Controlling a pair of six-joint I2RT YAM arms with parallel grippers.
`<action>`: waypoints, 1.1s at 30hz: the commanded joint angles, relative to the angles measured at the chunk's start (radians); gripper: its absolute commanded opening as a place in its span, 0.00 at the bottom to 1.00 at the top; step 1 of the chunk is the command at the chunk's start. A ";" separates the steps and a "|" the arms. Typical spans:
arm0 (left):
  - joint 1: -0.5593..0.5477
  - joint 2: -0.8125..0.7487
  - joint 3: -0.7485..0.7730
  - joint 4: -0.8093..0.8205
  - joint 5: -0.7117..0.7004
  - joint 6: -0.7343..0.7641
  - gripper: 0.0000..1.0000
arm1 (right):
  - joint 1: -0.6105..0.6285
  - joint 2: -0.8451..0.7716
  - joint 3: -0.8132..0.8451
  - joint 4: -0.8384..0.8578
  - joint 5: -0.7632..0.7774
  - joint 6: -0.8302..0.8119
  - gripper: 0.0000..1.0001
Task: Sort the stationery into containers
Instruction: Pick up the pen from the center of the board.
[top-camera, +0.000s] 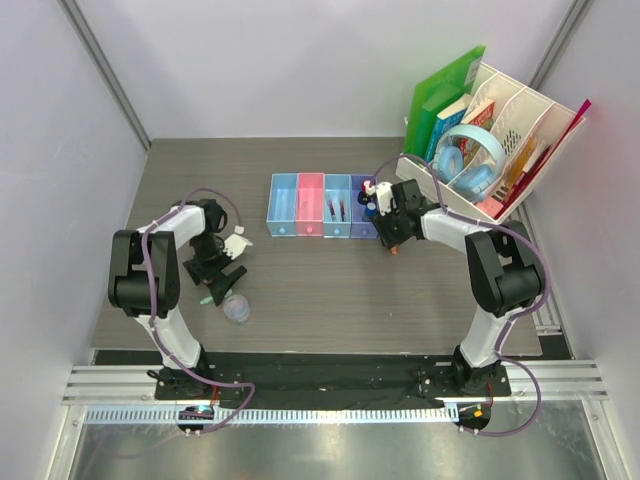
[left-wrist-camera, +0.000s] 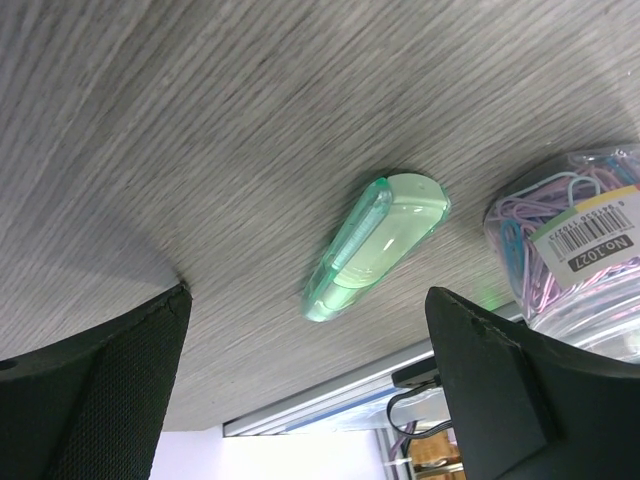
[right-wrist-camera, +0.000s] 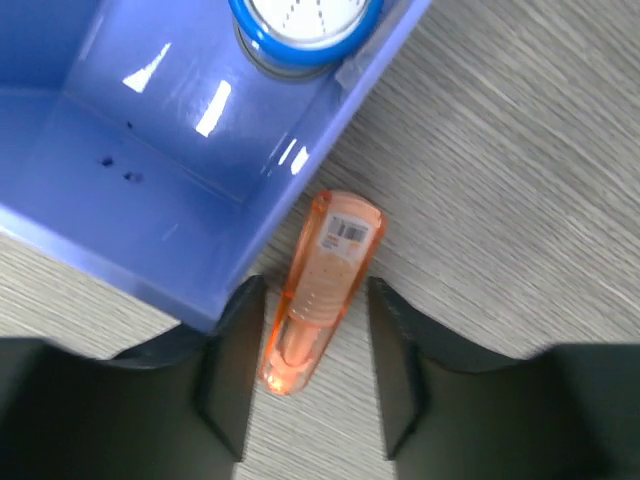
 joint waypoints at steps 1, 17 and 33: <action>0.005 0.032 -0.005 0.003 0.036 0.060 1.00 | -0.002 0.043 0.022 0.025 -0.013 0.019 0.44; 0.005 0.009 -0.061 0.015 0.084 0.182 1.00 | -0.021 -0.165 0.000 -0.061 0.040 0.032 0.01; -0.074 -0.103 -0.195 0.309 0.087 0.143 1.00 | -0.041 -0.340 0.049 -0.141 0.050 0.084 0.02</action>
